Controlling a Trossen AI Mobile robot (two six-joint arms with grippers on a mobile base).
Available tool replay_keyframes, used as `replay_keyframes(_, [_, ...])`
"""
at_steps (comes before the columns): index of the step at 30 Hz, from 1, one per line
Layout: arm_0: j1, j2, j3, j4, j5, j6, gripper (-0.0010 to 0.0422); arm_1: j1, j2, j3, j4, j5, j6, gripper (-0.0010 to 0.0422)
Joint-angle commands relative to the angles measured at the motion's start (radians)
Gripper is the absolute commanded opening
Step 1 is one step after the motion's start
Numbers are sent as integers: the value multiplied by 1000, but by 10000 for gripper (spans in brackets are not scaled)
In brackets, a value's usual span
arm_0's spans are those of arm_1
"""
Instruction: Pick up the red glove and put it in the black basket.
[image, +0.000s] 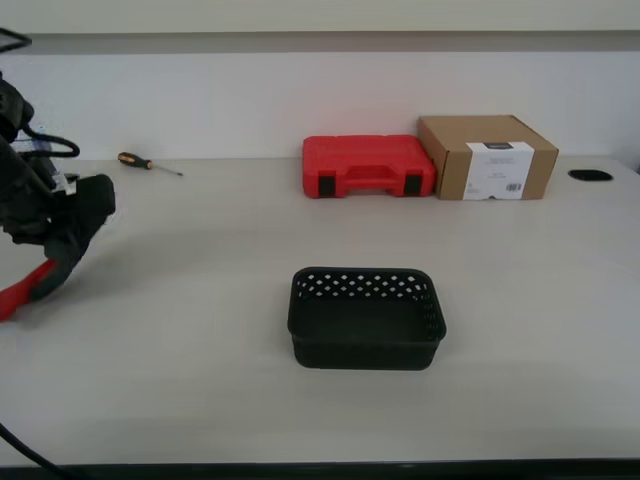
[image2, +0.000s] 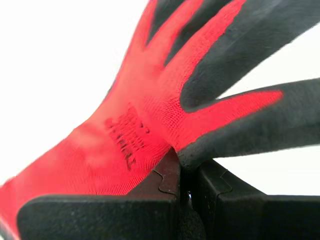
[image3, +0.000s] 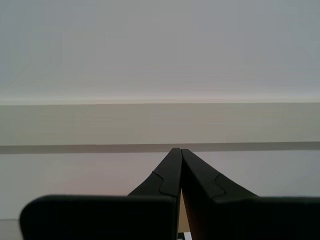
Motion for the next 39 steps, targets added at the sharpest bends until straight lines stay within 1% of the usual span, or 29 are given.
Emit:
replay_keyframes(1, [1, 0, 2, 3, 0, 3, 0, -11, -113, -21, -18, 6, 0, -1])
replay_keyframes(5, [1, 0, 2, 2, 0, 3, 0, -52, -230, -79, -35, 10, -21, -1])
replay_keyframes(11, [1, 0, 2, 1, 0, 3, 0, -181, -339, -171, -40, 13, -71, -1])
replay_keyframes(15, [1, 0, 2, 2, 0, 3, 0, -301, -412, -208, -55, 14, -131, -1])
replay_keyframes(18, [1, 0, 2, 2, 0, 3, 0, -395, -474, -208, -70, 41, -178, -1])
replay_keyframes(23, [1, 0, 2, 2, 0, 3, 0, -564, -568, -206, -81, 37, -257, -1])
replay_keyframes(31, [1, 0, 2, 2, 0, 3, 0, -789, -595, -165, -96, 34, -353, -1])
replay_keyframes(34, [1, 0, 2, 2, 0, 3, 0, -893, -596, -135, -96, 30, -394, -1])
replay_keyframes(37, [1, 0, 2, 2, 0, 3, 0, -965, -596, -110, -97, -6, -406, -1])
replay_keyframes(39, [1, 0, 2, 1, 0, 3, 0, -1007, -591, -102, -97, -10, -422, -1])
